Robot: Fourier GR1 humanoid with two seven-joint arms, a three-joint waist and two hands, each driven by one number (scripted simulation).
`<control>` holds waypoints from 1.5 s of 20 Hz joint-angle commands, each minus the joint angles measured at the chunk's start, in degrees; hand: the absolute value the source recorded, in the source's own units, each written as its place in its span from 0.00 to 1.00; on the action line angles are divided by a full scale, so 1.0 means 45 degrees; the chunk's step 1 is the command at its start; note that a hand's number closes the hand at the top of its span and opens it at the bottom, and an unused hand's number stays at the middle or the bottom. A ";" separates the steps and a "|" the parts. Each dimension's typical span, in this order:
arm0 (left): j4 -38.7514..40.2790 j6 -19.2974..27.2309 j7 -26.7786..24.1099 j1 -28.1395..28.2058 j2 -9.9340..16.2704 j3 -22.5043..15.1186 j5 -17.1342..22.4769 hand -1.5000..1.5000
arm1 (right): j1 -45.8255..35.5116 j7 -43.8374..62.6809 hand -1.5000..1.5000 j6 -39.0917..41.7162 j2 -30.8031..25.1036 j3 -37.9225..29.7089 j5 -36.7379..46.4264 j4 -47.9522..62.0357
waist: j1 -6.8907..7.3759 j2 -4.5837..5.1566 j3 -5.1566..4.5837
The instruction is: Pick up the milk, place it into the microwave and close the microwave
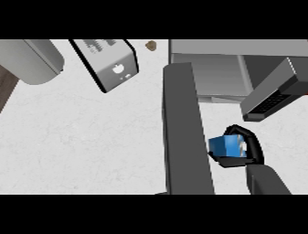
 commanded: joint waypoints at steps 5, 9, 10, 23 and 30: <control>-0.0595 0.0059 0.0381 -0.0138 -0.0419 -0.0234 0.0308 0.00 | -0.2045 -0.0113 1.00 -0.1531 0.0212 -0.0071 0.0157 0.0382 | -0.0012 0.0017 -0.0011; -0.1018 -0.0076 0.0612 0.0078 -0.0806 -0.0325 0.0022 0.00 | -0.2774 0.0352 1.00 -0.1837 0.0443 -0.0037 0.0138 0.0604 | -0.0052 -0.0001 -0.0018; -0.0503 -0.0044 0.0656 -0.0136 0.0328 0.0541 0.1157 0.00 | -0.3143 0.0440 1.00 -0.1229 -0.0656 -0.0435 -0.0077 0.0908 | 0.0080 0.0063 -0.0005; 0.0185 -0.0031 0.0801 -0.1443 0.0584 0.0385 0.0815 0.00 | -0.5967 0.2723 1.00 -0.1733 -0.1772 -0.0514 0.0231 0.2266 | 0.0550 0.0336 0.0016; 0.0203 0.0071 0.0876 -0.1962 0.0776 0.0302 0.0875 0.00 | -0.6521 0.3310 1.00 -0.4477 -0.2132 -0.0028 0.1054 0.2363 | 0.0982 0.0541 0.0026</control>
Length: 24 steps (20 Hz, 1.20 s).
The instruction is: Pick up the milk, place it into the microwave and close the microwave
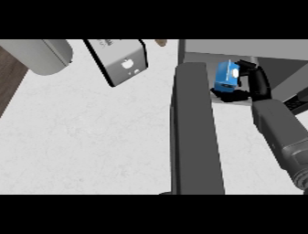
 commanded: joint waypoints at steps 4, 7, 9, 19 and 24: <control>0.0216 -0.0003 0.0080 -0.0544 0.0178 -0.0158 -0.0102 0.00 | -0.0328 0.0407 1.00 -0.1794 -0.0529 0.0002 0.0285 0.0219 | 0.0350 0.0262 0.0023; 0.0219 0.0274 0.0238 -0.0799 0.0308 -0.0179 -0.0030 0.00 | -0.1254 0.1393 1.00 -0.1990 -0.0894 0.0028 0.0383 0.0338 | 0.0562 0.0309 0.0022; 0.0154 0.0270 0.0333 -0.1037 0.0325 -0.0469 -0.0159 0.00 | -0.1261 0.1395 1.00 -0.2132 -0.0833 -0.0022 0.0365 0.0406 | 0.0617 0.0418 0.0040; 0.0483 0.0221 0.0372 -0.1448 0.0794 -0.0222 -0.0012 0.00 | -0.1430 0.1651 1.00 -0.2487 -0.1647 -0.0257 0.0316 0.0570 | 0.1103 0.0655 0.0071; 0.0785 0.0129 0.0236 -0.1709 0.0908 -0.0063 -0.0134 0.00 | -0.1215 0.1302 1.00 -0.2492 -0.1911 -0.0362 0.0274 0.0555 | 0.1116 0.0690 0.0077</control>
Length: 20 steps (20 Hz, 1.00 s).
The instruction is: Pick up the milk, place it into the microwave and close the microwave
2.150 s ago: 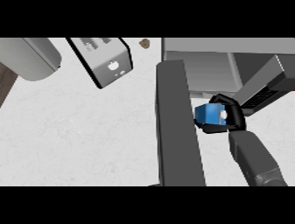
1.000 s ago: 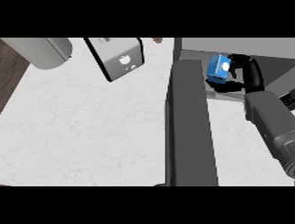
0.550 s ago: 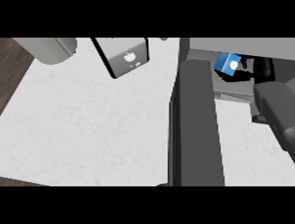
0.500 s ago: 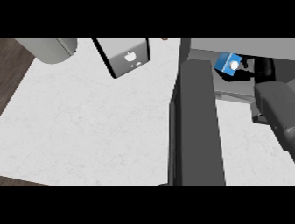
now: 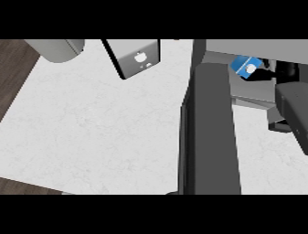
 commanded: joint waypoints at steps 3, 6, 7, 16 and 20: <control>0.0347 -0.0005 0.0041 -0.0268 0.0277 0.0165 -0.0054 0.00 | -0.0058 0.0078 1.00 -0.0016 -0.0333 -0.0109 -0.0031 0.0092 | 0.0147 0.0091 0.0018; 0.0294 -0.0008 -0.0007 -0.0382 0.0336 0.0257 -0.0270 0.00 | -0.0336 0.0352 1.00 0.0058 -0.0565 -0.0107 0.0007 0.0140 | 0.0341 0.0118 0.0017; 0.0366 -0.0007 -0.0090 -0.0392 0.0306 0.0347 -0.0225 0.00 | 0.0022 -0.0040 1.00 -0.0006 -0.0440 -0.0246 -0.0125 0.0113 | 0.0299 0.0135 0.0040; 0.0548 -0.0101 0.0073 -0.0760 0.0697 0.0302 -0.0585 0.00 | -0.0205 0.0199 1.00 -0.0022 -0.0612 -0.0273 -0.0071 0.0233 | 0.0472 0.0279 0.0039; 0.0772 -0.0183 -0.0003 -0.0734 0.0574 0.0257 -0.0625 0.00 | -0.0586 0.0002 0.00 0.0352 -0.0433 -0.0753 -0.0566 -0.0018 | 0.0497 0.0103 0.0060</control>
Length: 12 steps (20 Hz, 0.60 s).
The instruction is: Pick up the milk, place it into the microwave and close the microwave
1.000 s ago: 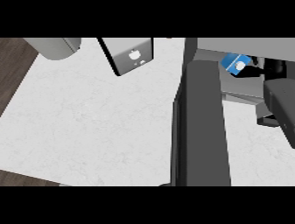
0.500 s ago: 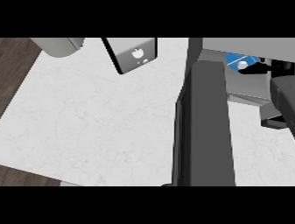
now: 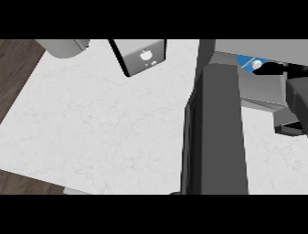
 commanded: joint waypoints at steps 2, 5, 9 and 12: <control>0.0128 0.0097 0.0106 -0.0284 0.0192 -0.0001 -0.0070 0.00 | -0.0439 -0.0603 0.00 0.1295 0.1105 -0.0409 -0.0511 -0.0137 | 0.0070 -0.0120 0.0047; 0.0374 -0.0067 0.0104 -0.0402 0.0242 -0.0116 -0.0364 0.00 | -0.0808 0.0267 0.00 0.1363 0.1299 0.0418 0.0337 0.0352 | 0.0260 -0.0101 -0.0068; 0.0472 -0.0087 0.0113 -0.0639 0.0228 -0.0308 -0.0578 0.00 | -0.1262 0.1006 0.00 0.0504 0.1888 0.0838 0.0794 0.0505 | 0.0160 -0.0194 -0.0102; 0.0345 0.0053 0.0122 -0.0788 0.0114 -0.0436 -0.0651 0.00 | -0.1628 0.1504 0.00 0.0071 0.2132 0.0752 0.0726 0.0495 | 0.0166 -0.0207 -0.0088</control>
